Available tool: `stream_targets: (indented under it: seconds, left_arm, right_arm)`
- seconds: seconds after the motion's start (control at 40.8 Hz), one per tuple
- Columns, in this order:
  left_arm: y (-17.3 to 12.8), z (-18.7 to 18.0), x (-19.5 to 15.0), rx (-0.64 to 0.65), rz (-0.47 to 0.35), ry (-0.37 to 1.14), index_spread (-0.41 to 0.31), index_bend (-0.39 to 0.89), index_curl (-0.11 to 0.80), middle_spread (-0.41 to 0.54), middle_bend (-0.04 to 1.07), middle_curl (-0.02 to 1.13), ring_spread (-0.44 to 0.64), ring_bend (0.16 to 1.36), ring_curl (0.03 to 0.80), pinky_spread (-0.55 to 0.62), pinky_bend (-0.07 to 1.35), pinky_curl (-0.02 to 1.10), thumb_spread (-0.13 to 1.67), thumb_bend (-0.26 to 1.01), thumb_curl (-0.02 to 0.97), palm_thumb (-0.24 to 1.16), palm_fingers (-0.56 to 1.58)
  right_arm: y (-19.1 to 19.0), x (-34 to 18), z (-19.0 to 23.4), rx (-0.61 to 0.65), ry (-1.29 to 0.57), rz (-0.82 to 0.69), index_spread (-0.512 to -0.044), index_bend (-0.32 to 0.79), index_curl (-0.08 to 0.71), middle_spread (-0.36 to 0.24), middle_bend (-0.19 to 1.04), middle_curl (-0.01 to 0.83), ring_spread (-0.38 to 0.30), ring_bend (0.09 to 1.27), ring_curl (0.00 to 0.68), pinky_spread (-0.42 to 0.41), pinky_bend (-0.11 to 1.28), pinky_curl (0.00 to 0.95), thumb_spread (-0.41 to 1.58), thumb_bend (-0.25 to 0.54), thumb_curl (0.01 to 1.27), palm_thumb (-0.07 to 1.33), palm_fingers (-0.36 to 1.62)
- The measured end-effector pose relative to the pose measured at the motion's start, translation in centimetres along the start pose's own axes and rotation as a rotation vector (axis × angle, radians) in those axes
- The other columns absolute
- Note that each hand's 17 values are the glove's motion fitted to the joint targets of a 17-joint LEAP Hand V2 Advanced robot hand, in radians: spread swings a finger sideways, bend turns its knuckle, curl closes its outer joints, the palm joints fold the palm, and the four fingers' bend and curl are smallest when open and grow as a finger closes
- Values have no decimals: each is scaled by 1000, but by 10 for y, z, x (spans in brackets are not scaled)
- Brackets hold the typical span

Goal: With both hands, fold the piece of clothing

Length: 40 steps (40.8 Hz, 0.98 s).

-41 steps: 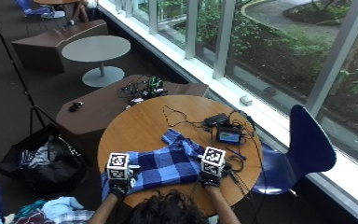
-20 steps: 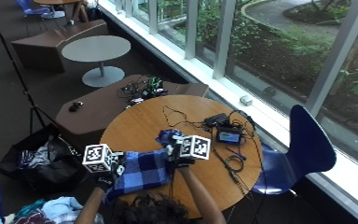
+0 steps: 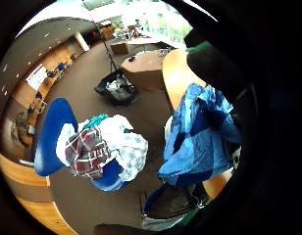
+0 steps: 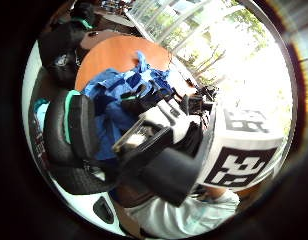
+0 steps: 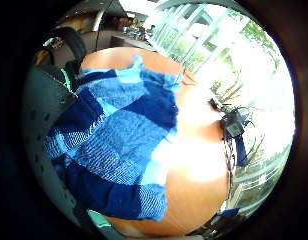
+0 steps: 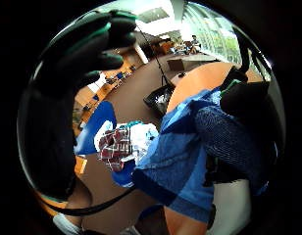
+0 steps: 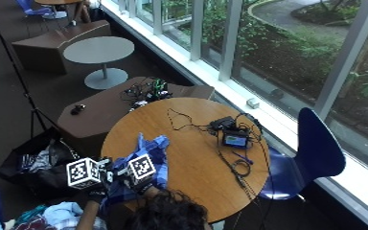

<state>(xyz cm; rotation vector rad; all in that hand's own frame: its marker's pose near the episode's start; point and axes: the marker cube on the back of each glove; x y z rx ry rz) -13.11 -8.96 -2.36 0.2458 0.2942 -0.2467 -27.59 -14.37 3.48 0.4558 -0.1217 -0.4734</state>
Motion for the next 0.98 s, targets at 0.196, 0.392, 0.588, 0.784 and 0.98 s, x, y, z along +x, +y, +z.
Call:
stream_targets:
  seconds: [0.196, 0.392, 0.588, 0.784, 0.98]
  left_arm:
    - [0, 10, -4, 7, -18, -16, -173, 119, 342, -158, 191, 401, -109, 528, 369, 204, 202, 391, 1463, 94, 300, 486, 757]
    - [6, 2, 13, -6, 21, 27, -174, 127, 333, -163, 184, 406, -118, 523, 373, 187, 204, 395, 1471, 104, 310, 527, 762]
    - [14, -1, 39, -28, 116, -18, -175, 135, 330, -163, 188, 409, -116, 510, 373, 185, 194, 395, 1467, 91, 313, 526, 753]
    - [13, 6, 69, -18, 199, -73, -175, 135, 332, -158, 183, 407, -101, 499, 371, 201, 194, 390, 1447, 62, 313, 505, 736]
    - [14, 11, 77, -90, 232, -149, -167, 124, 325, -148, 177, 404, -93, 504, 373, 207, 215, 395, 1430, 32, 311, 483, 709]
  right_arm:
    - [29, 7, 3, -181, -263, -98, -310, 165, 328, -213, 284, 458, -265, 636, 465, -182, 253, 408, 665, -38, 596, 962, 1017]
    - [49, 64, -41, -272, -390, -76, -313, 139, 342, -177, 204, 437, -227, 462, 422, -29, 258, 410, 919, -41, 543, 833, 820]
    - [82, 177, -105, -500, 194, 182, -329, 139, 328, -127, 168, 418, -116, 302, 370, 119, 304, 408, 1150, -41, 481, 688, 613]
    - [93, 216, -117, -504, 254, 339, -343, 132, 316, -105, 182, 403, -39, 221, 337, 210, 268, 388, 1297, -17, 431, 615, 426]
    - [92, 213, -124, -425, 237, 370, -353, 145, 308, -88, 192, 392, 4, 197, 316, 246, 254, 367, 1391, -7, 399, 589, 399]
